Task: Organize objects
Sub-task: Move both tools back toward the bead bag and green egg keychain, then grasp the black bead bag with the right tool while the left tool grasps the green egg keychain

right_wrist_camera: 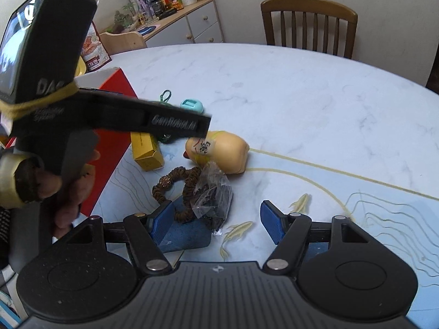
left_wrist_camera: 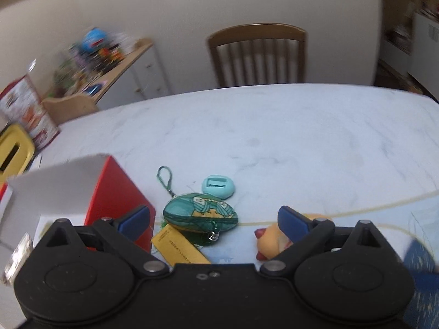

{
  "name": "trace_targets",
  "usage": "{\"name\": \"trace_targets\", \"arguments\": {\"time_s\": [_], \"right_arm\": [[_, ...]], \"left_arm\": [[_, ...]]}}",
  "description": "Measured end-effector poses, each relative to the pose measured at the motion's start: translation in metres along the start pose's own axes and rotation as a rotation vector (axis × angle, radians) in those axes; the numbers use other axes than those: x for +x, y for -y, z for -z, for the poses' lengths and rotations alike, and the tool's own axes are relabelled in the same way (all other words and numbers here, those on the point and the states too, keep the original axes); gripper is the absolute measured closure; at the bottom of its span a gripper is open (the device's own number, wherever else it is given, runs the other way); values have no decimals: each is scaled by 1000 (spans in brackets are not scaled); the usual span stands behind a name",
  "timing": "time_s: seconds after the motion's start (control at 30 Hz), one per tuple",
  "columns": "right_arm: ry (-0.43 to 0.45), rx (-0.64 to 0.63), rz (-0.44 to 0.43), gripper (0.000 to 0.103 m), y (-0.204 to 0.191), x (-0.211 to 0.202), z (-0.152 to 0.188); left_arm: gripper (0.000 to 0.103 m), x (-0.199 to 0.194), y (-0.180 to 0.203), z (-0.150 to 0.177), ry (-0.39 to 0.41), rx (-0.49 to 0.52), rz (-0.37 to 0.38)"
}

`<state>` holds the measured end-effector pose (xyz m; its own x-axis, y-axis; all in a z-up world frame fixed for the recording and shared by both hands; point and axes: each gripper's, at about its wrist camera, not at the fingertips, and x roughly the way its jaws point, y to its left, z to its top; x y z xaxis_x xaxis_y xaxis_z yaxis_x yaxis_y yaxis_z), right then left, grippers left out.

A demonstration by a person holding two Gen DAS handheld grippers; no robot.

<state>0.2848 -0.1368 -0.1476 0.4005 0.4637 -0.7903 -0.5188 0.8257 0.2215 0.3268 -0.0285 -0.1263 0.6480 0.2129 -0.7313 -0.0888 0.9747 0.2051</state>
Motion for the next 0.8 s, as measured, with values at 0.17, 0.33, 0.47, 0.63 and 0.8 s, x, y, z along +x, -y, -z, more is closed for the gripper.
{"name": "trace_targets", "arguments": {"time_s": [0.17,0.33,0.47,0.63,0.8], "right_arm": [[-10,-21,-16,37,-2,12,-2],[-12,-13,-48,42,-4,24,-7],[-30,23,-68,51,0,36,-10],[-40,92,-88,65,9,44,-10],[-42,151,-116,70,17,44,-7]], "left_arm": [[4,14,-11,-4,-29,-93,-26],[9,33,-23,-6,-87,-166,13],[10,40,-23,-4,-101,-177,33],[19,47,-26,-4,-106,-192,37],[40,49,-28,-5,-101,-203,35]]}}
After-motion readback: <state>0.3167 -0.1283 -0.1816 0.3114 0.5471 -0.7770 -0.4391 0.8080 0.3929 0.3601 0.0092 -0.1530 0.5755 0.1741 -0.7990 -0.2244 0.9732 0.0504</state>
